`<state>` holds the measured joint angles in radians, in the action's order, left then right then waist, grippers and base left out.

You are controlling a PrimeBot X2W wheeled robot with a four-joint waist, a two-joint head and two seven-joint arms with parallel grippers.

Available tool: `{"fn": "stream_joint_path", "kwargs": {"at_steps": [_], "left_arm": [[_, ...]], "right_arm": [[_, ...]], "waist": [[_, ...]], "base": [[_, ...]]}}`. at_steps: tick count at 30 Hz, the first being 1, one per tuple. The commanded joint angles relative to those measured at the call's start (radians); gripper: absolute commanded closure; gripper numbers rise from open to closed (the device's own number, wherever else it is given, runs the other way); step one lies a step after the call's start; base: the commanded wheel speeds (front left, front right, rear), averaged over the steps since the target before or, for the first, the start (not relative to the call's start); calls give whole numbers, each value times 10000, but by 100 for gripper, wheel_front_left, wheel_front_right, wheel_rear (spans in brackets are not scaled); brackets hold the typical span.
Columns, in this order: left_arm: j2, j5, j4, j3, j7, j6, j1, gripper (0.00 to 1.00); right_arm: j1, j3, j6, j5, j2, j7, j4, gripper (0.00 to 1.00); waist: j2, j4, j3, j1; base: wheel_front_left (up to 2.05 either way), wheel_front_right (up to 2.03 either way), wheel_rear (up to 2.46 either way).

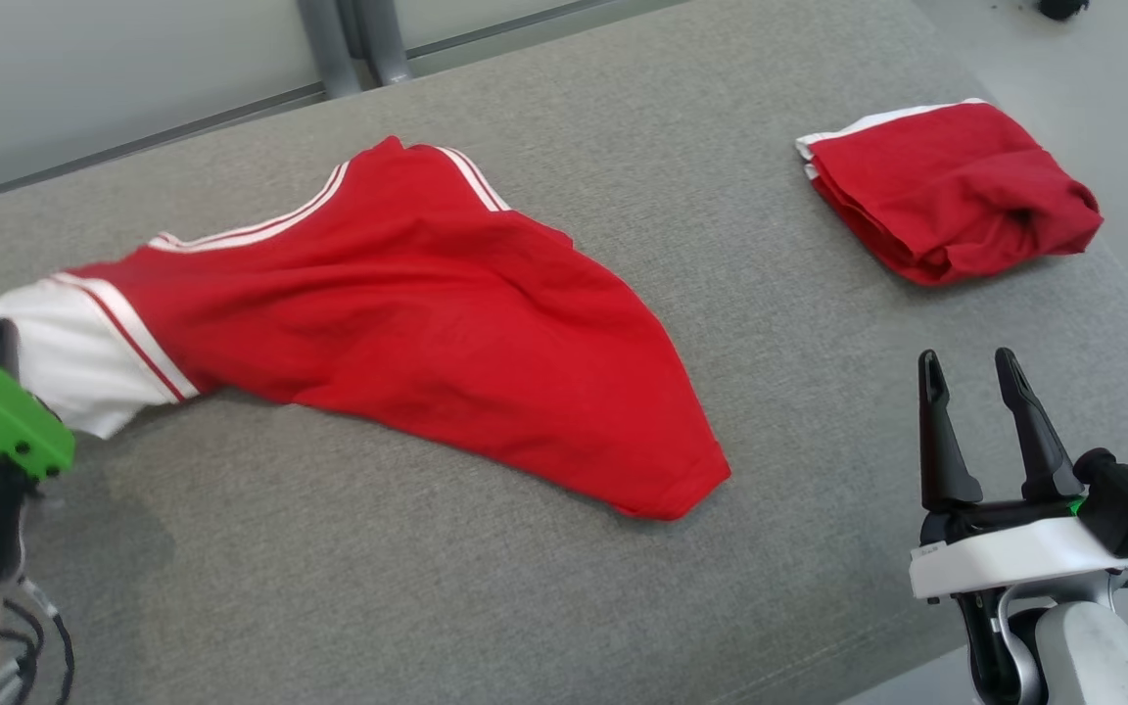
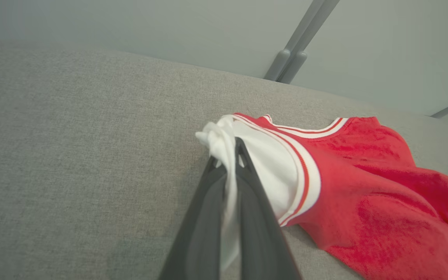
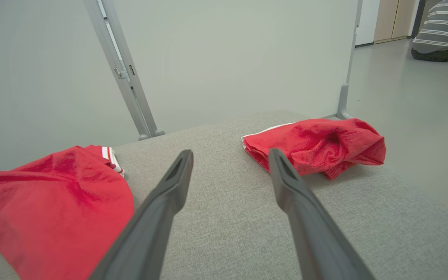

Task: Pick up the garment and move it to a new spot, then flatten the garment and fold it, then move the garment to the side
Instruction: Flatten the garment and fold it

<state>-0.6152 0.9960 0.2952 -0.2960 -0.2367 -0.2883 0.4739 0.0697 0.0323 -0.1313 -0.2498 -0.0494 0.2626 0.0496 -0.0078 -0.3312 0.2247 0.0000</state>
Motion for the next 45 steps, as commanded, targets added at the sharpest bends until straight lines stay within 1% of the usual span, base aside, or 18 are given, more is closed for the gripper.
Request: {"fn": "stream_joint_path", "kwargs": {"at_steps": [1, 11, 22, 25, 26, 27, 28, 29, 30, 32, 33, 34, 35, 36, 40, 41, 43, 45], "left_arm": [[-160, 235, -894, 334, 274, -283, -1118, 100], [-143, 922, -4055, 1485, 1244, -1425, -5766, 100], [126, 1141, -4364, 1801, 1772, -1283, -7448, 100], [268, 1032, -4394, 1595, 1792, -1270, -7245, 53], [261, 991, -4398, 1530, 1784, -1257, -7198, 22], [268, 938, -4392, 1486, 1814, -1260, -7162, 23], [305, 914, -4370, 1474, 1862, -1277, -7149, 56], [345, 929, -4354, 1494, 1890, -1265, -7146, 68], [392, 982, -4335, 1531, 1954, -1247, -7162, 91], [457, 1081, -4274, 1617, 2033, -1237, -7214, 95], [464, 1080, -4244, 1654, 2044, -1252, -7261, 80], [421, 1026, -4208, 1723, 2102, -1310, -7292, 53], [387, 995, -4179, 1784, 2153, -1350, -7319, 4], [376, 996, -4145, 1857, 2197, -1382, -7343, 0], [370, 1143, -4096, 2061, 2292, -1329, -7419, 0], [362, 1150, -4100, 2088, 2307, -1280, -7416, 55], [400, 1200, -4159, 2100, 2313, -1215, -7357, 100], [444, 1240, -4208, 2084, 2293, -1197, -7291, 100]], "right_arm": [[3, 2, 11, 149, -24, 33, -43, 0], [264, -23, 11, 557, -26, 33, -121, 0], [302, -5, 11, 805, -23, 31, -45, 0], [310, -81, 11, 838, -26, 31, -18, 0], [318, -125, 11, 834, -26, 31, -9, 0], [326, -157, 11, 825, -24, 33, -6, 0], [331, -177, 11, 812, -26, 31, -6, 0], [320, -174, 11, 807, -27, 31, -14, 0], [301, -172, 11, 806, -26, 31, -23, 0], [235, -128, 11, 820, -26, 31, -33, 0], [195, -119, 11, 833, -24, 31, -31, 0], [162, -99, 11, 832, -24, 31, -31, 0], [136, -68, 11, 831, -24, 31, -34, 0], [110, -47, 11, 826, -26, 31, -35, 0], [-9, -13, 11, 780, -24, 31, -27, 0], [-26, -14, 11, 775, -24, 31, -27, 0], [-39, 2, 11, 768, -26, 31, -23, 0], [-47, 16, 11, 770, -24, 31, -13, 0]], "waist": [[78, 654, -143, 0], [78, 1720, 37, 0], [78, 2026, 77, 0], [78, 2013, 68, 0], [78, 1980, 63, 0], [78, 1938, 56, 0], [78, 1884, 45, 0], [78, 1841, 41, 0], [78, 1790, 40, 0], [78, 1706, 34, 0], [78, 1659, 31, 0], [78, 1619, 26, 0], [78, 1587, 19, 0], [78, 1558, 8, 0], [78, 1481, -58, 0], [78, 1471, -73, 0], [78, 1469, -103, 0], [78, 1483, -142, 0]], "base": [[0, 0, 0], [0, 0, 0], [0, 0, 0], [0, 0, 0], [0, 0, 0], [0, 0, 0], [0, 0, 0], [0, 0, 0], [0, 0, 0], [0, 0, 0], [0, 0, 0], [0, 0, 0], [0, 0, 0], [0, 0, 0], [0, 0, 0], [0, 0, 0], [0, 0, 0], [0, 0, 0]]}}
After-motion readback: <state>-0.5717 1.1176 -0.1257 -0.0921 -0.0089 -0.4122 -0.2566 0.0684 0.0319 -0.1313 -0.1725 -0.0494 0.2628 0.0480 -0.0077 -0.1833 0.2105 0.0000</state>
